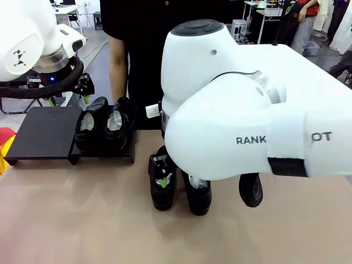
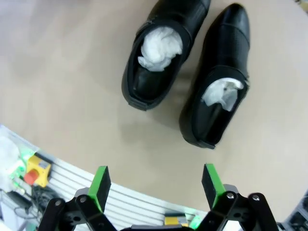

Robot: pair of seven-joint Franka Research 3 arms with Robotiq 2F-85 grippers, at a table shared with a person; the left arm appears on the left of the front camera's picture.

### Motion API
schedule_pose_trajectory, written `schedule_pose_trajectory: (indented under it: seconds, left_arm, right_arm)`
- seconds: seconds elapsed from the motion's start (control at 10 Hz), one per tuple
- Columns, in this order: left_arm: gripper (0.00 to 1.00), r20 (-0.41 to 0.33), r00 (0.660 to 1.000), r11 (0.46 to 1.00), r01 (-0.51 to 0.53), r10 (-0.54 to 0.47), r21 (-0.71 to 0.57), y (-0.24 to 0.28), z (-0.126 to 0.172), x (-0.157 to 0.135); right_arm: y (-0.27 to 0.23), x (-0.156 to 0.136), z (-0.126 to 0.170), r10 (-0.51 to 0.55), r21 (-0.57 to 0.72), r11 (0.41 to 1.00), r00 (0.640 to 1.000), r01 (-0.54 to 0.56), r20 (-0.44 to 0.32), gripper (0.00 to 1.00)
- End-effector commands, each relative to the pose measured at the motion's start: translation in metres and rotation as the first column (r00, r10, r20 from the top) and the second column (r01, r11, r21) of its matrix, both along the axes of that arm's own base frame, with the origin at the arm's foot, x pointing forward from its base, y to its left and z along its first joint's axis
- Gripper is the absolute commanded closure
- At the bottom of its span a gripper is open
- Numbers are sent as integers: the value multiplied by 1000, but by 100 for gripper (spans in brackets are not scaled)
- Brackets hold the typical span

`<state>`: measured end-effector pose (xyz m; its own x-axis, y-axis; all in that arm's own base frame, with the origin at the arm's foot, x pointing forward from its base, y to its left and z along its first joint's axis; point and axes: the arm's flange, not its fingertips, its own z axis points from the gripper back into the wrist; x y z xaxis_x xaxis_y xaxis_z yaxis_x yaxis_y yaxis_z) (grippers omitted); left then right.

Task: Organize the shoes by placing them on the stand.
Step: Pick up one Shoe and place it in the middle of the table.

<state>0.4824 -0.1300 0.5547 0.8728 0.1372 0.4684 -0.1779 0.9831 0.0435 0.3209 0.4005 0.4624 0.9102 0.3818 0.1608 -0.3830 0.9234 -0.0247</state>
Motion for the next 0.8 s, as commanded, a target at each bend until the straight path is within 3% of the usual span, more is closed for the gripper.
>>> schedule_pose_trajectory:
  seconds: [0.0,0.2,0.7]
  left_arm:
    - [3,4,1000,1000,3,-3,11,2,1,-1]
    - [3,4,1000,1000,3,-3,11,2,1,-1]
    - [3,4,1000,1000,3,-3,11,2,1,-1]
  right_arm:
    - [42,32,-26,-96,0,995,995,96,23,0]
    - [61,52,-46,-152,-9,988,988,153,26,0]
    - [95,64,-77,-250,28,968,968,249,18,0]
